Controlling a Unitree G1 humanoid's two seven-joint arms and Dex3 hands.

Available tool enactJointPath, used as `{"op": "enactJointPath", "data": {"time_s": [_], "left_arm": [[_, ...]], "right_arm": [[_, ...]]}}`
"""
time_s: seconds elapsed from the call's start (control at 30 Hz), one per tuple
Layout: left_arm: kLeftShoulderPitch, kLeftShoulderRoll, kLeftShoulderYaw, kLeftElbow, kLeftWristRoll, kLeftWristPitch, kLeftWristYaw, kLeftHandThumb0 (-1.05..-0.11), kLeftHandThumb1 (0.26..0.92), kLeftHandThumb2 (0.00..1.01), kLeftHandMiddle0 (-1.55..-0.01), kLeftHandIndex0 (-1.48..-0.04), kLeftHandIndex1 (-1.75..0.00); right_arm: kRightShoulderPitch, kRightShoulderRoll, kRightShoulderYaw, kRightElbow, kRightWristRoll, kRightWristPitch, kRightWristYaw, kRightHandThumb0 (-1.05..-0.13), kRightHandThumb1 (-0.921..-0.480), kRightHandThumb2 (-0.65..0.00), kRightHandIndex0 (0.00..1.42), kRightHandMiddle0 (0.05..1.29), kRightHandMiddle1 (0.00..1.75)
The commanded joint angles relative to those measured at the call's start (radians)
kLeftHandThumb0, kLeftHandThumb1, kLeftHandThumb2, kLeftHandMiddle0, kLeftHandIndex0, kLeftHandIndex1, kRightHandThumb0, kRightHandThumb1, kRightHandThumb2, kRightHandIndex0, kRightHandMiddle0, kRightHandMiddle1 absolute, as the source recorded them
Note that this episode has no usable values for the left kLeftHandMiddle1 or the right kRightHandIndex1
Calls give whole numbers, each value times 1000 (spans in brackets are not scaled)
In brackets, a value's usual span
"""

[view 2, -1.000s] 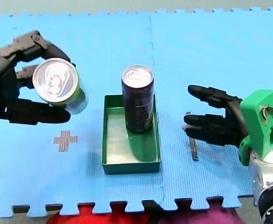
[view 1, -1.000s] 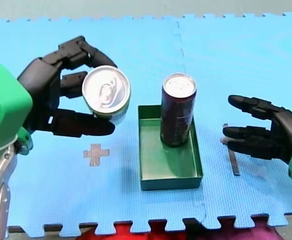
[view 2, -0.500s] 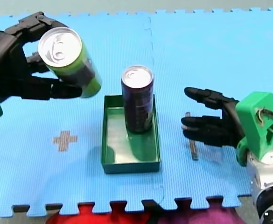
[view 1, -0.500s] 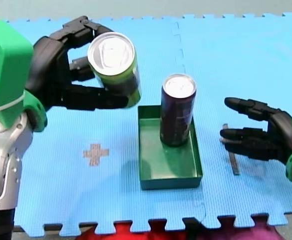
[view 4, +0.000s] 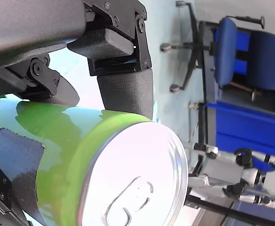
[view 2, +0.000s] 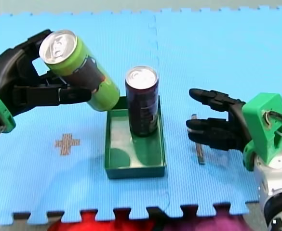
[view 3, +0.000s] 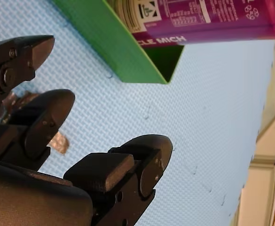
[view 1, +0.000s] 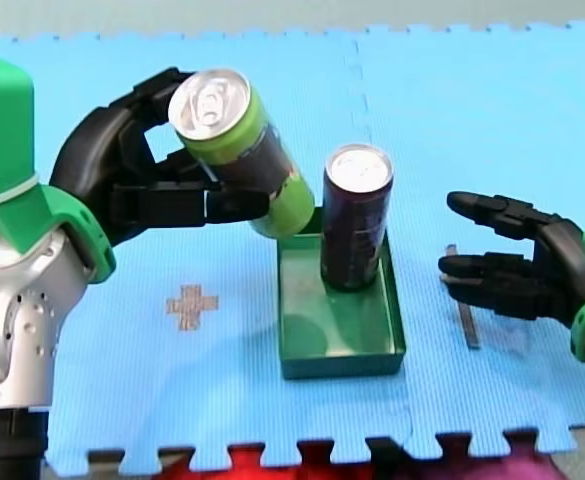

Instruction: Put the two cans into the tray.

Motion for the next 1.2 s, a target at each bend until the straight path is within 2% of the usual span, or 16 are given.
{"op": "enactJointPath", "data": {"time_s": [0.0, 0.13, 0.4, 0.6, 0.67, 0.97, 1.17], "left_arm": [[-7, 9, 7, -11, -18, 10, 3, -269, 767, 15, -961, -555, -1746], [-9, 14, 9, -13, -34, 34, 4, -275, 772, 18, -964, -556, -1746], [0, 20, -1, -30, -38, 33, 5, -290, 780, 22, -969, -557, -1746], [-8, 66, -57, -108, -7, 74, -2, -294, 780, 23, -971, -557, -1746], [-10, 73, -64, -118, -8, 82, -7, -296, 780, 23, -972, -558, -1746], [25, 67, -102, -210, -9, 97, 5, -311, 782, 25, -978, -560, -1746], [62, 45, -143, -237, 16, 19, -4, -322, 783, 28, -984, -565, -1746]], "right_arm": [[3, -4, -1, -4, 4, 0, 1, -700, -748, -2, 956, 635, 0], [4, -2, 0, -4, 2, 0, -3, -699, -750, -2, 955, 635, 0], [8, -4, -3, -4, 6, 4, 0, -697, -755, -2, 957, 634, 0], [6, -6, -9, -3, 13, 11, 5, -693, -756, -1, 962, 635, 0], [6, -6, -9, -4, 13, 13, 8, -694, -757, -1, 962, 634, 0], [7, -2, -9, -6, 16, 14, 8, -694, -760, -1, 960, 632, 0], [6, -1, -9, -8, 18, 16, 9, -693, -762, -1, 958, 631, 0]]}}
